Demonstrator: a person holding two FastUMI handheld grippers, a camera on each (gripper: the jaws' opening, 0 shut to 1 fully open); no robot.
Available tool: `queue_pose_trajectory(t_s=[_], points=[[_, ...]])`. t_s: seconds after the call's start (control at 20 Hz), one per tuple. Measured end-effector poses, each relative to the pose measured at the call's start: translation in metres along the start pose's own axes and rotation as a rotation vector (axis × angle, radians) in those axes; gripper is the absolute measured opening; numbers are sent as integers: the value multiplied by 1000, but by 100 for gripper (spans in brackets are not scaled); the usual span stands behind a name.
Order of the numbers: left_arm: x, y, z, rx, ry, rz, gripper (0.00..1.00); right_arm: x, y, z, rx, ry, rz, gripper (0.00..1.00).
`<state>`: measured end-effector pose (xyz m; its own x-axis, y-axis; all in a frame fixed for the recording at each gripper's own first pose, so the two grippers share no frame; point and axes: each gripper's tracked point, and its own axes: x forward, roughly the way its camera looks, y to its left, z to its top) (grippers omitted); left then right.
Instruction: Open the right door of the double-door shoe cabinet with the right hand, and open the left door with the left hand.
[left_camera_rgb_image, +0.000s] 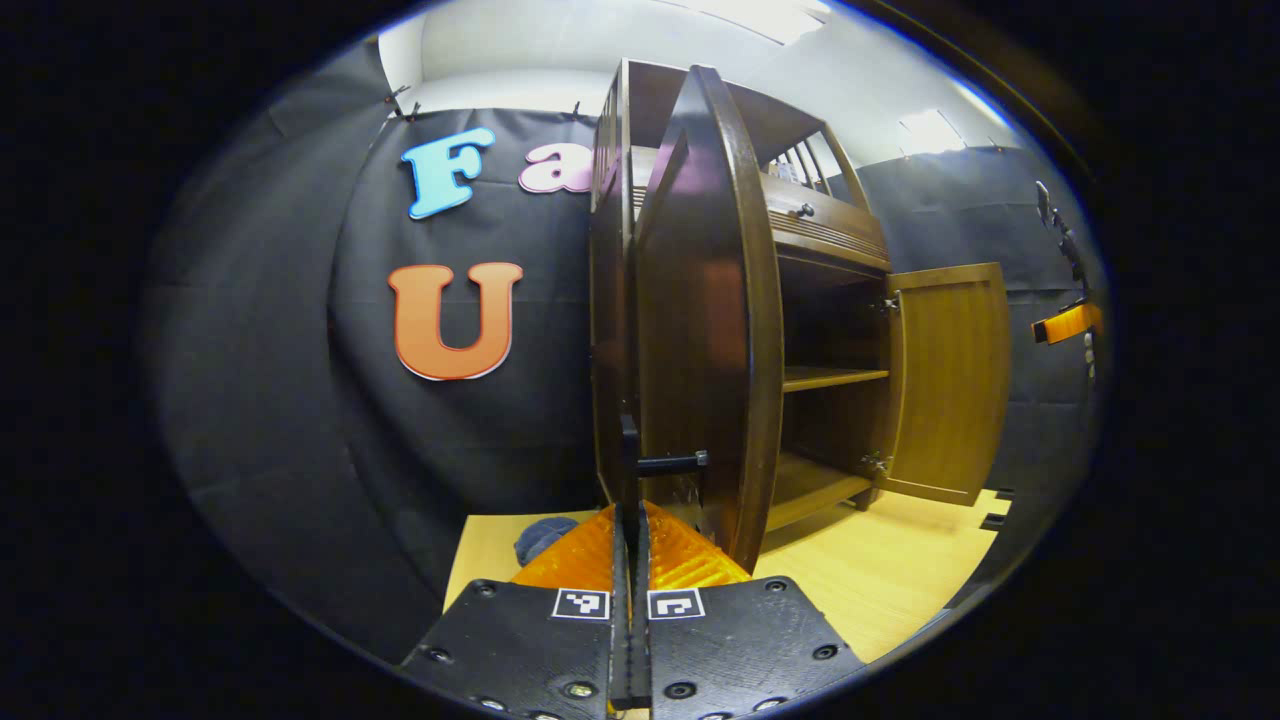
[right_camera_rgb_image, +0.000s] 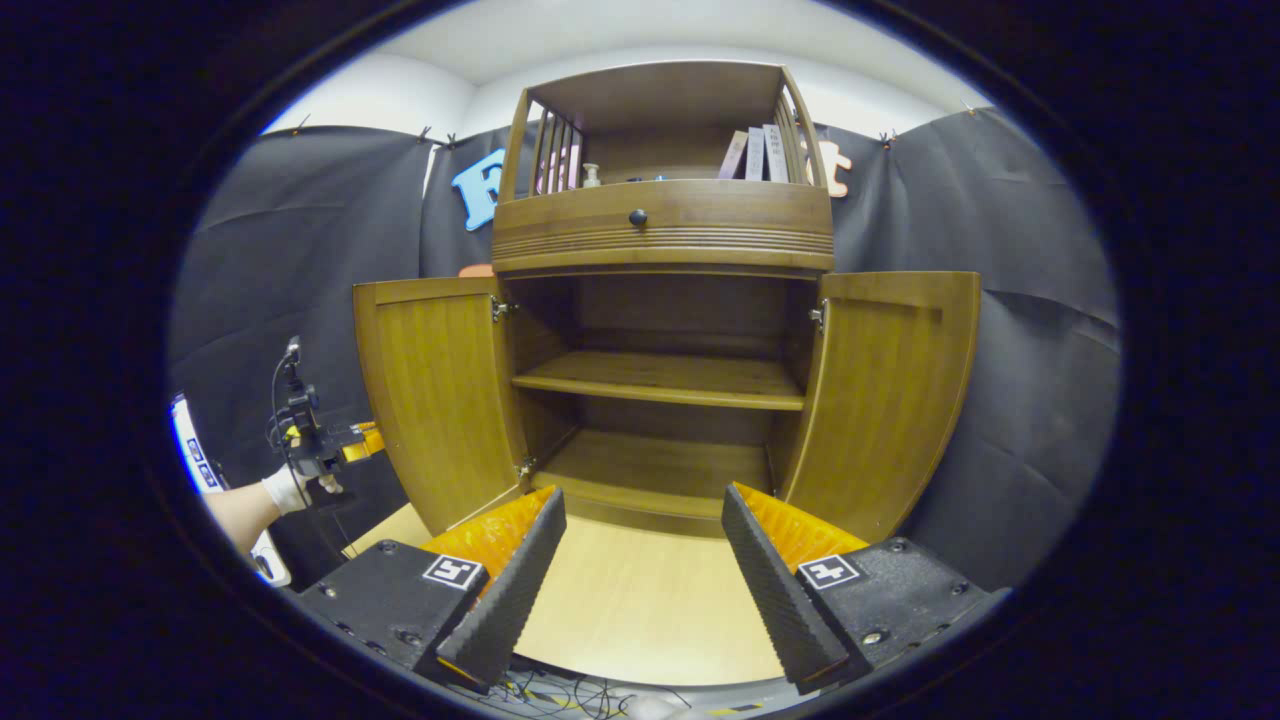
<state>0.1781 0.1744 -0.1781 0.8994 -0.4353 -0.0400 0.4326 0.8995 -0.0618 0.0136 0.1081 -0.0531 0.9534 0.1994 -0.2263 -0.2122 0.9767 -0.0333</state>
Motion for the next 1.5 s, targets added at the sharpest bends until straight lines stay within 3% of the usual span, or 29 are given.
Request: queue_pose_trajectory(t_s=[0.1, 0.15, 0.2, 0.25, 0.3, 0.4, 0.45, 0.5, 0.65, 0.75, 0.85, 0.9, 1.15, 1.5], points=[[-4, 0, 2, -4, 8, -18, 2, 0, 4, -1, -3, 7, 4, 100], [-8, -2, -1, -18, 13, -25, 12, -1, 6, 0, -6, 8, 5, 100], [-9, -3, -4, -25, 19, -25, 5, -1, 8, 0, -7, 7, 9, 100], [-9, -8, -6, -24, 26, -35, 15, -2, 10, 0, -9, 6, 11, 100], [-9, -5, -8, -11, 34, -10, 2, -1, 12, -1, -11, 7, 13, 100], [-15, -2, -14, -17, 47, 14, 24, -2, 14, 0, -11, 8, 18, 100], [-19, 1, -12, -24, 46, 29, 58, -2, 16, -1, -12, 7, 19, 100], [-24, 4, -9, -30, 36, 49, 47, -2, 17, 0, -14, 7, 20, 100], [-41, 17, -6, -63, 35, 109, 100, -2, 18, 0, -13, 4, 20, 100], [-55, 20, 3, -57, 30, 157, 96, -1, 19, 2, -10, -2, 18, 100], [-70, 19, 15, -50, 26, 202, 100, -1, 18, 2, -8, -8, 11, 100], [-77, 14, 21, -53, 24, 216, 95, -2, 17, 3, -5, -11, 7, 100], [-107, -17, 68, -16, 9, 311, 95, -5, 12, 8, 24, -33, -23, 100], [-112, -91, 154, -16, -54, 342, 95, -18, -11, 16, 62, -83, -96, 100]])
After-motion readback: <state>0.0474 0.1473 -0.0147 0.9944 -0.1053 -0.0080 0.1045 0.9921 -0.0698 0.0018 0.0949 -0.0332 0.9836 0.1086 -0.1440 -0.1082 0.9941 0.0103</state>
